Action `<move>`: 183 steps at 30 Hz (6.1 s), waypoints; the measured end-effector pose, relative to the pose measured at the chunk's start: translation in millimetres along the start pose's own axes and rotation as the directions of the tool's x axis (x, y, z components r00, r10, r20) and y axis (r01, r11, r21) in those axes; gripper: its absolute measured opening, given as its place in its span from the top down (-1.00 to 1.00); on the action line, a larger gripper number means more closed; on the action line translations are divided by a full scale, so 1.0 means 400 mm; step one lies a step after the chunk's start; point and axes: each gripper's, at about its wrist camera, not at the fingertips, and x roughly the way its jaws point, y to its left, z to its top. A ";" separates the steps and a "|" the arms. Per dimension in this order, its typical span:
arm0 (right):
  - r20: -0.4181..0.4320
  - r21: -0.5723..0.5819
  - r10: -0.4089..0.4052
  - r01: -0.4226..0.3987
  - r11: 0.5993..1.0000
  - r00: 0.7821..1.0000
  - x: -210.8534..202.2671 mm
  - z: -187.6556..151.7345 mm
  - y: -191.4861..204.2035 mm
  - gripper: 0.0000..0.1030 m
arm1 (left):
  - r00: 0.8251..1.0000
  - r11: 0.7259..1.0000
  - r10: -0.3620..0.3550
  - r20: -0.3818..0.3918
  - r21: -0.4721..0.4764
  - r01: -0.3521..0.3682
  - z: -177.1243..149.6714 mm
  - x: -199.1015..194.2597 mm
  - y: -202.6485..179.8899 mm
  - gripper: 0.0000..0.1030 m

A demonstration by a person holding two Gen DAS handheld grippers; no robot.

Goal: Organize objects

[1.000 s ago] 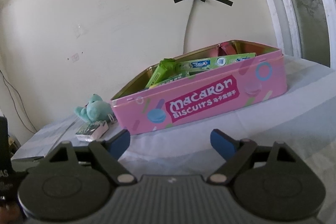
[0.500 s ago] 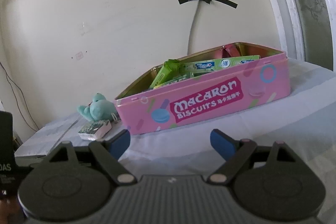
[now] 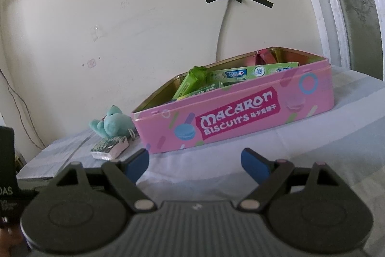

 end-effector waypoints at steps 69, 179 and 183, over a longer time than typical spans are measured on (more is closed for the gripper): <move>-0.206 -0.215 0.163 -0.207 0.954 0.965 0.115 0.011 0.263 -0.73 | 0.983 0.948 0.180 0.037 -0.272 -0.164 0.010 -0.030 0.383 -0.78; -0.271 -0.568 0.042 -0.194 0.800 0.962 0.477 0.111 0.553 0.08 | 0.981 0.938 0.152 0.116 -0.329 -0.107 0.014 -0.037 0.485 -0.46; -0.326 -0.595 0.129 -0.310 0.742 0.936 0.344 0.067 0.526 0.06 | 0.984 0.927 0.136 0.114 -0.365 -0.086 0.010 -0.035 0.504 -0.51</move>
